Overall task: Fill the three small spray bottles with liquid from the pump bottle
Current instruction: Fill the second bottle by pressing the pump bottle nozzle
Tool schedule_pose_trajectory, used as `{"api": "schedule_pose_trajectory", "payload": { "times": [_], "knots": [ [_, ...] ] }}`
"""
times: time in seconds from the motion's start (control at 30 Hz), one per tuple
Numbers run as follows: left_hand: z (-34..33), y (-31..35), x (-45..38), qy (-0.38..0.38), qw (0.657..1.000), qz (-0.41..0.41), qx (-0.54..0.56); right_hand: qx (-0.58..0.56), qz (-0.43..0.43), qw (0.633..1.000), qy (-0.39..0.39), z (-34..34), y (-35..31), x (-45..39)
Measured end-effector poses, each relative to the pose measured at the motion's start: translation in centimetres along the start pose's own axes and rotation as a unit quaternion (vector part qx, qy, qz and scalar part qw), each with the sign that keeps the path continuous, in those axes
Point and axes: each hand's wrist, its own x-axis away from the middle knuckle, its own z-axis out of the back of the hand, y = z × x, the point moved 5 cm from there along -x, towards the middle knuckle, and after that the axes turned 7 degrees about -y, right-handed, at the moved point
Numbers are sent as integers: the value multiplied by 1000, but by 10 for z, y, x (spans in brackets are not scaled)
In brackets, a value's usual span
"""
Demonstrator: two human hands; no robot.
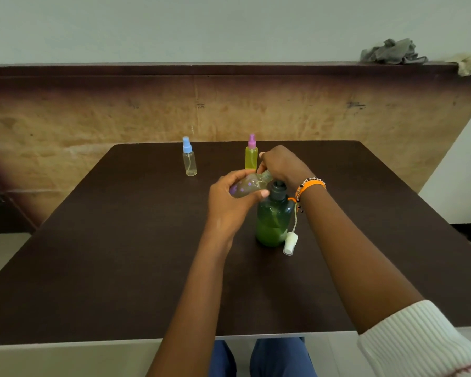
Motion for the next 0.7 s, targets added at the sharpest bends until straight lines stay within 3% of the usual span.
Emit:
{"api": "schedule_pose_trajectory", "payload": {
  "times": [0.13, 0.3, 0.6, 0.7],
  "knots": [
    [0, -1, 0, -1, 1000, -1, -4, 13, 8, 1000, 13, 0, 1, 2],
    [0, 6, 1, -2, 1000, -3, -6, -2, 15, 999, -44, 3, -10, 5],
    [1, 0, 6, -3, 1000, 1, -1, -1, 18, 999, 44, 3, 6, 1],
    [2, 4, 6, -5, 1000, -9, -19, -21, 25, 999, 34, 4, 0, 1]
  ]
}}
